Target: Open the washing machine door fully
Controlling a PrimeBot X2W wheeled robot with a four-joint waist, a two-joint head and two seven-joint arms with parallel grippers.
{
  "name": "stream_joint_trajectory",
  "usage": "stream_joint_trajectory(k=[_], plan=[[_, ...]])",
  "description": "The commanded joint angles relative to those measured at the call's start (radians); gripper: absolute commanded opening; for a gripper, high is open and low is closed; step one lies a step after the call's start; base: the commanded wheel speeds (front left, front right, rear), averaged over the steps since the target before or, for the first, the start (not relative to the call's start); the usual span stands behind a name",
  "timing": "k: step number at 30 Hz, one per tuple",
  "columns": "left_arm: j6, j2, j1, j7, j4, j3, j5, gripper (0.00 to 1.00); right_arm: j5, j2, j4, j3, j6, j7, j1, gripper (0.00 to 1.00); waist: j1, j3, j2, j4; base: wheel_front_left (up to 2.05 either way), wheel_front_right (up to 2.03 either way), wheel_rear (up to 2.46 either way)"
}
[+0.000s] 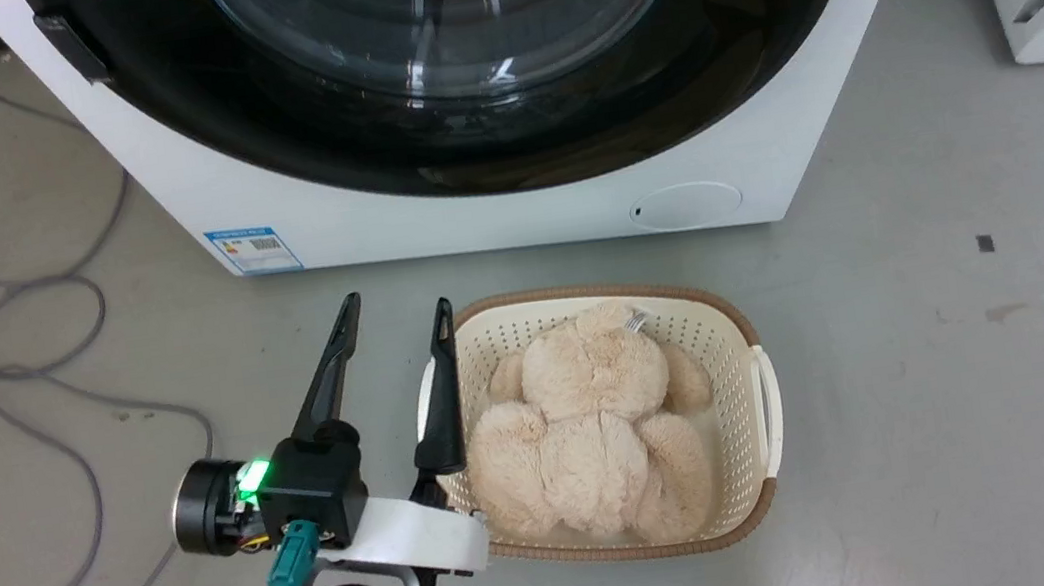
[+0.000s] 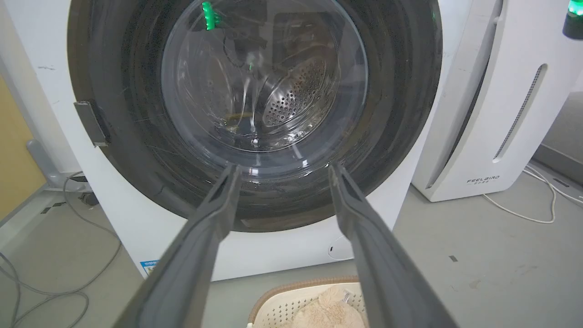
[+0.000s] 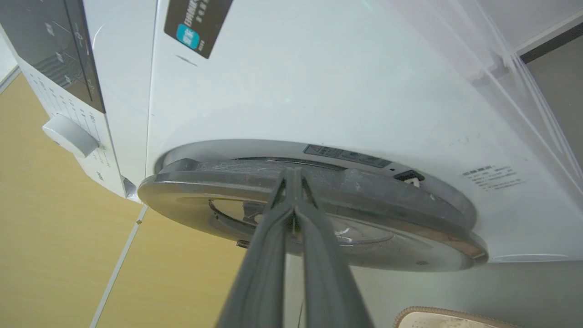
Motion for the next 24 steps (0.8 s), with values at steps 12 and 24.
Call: stream_joint_trajectory(k=[12,24], plan=[[0.017,0.004,-0.065,-0.037,-0.013,-0.045,-0.014,1.00,0.203,0.009,0.155,0.252,0.001,0.137,-0.262,0.00,-0.0001,0.077,0.0000,0.019,0.00,0.00,0.00],[0.023,0.002,-0.113,-0.060,-0.008,-0.078,-0.023,1.00,0.345,0.061,0.264,0.436,0.001,0.250,-0.440,0.00,-0.0001,0.136,0.0000,0.022,0.00,0.00,0.00]])
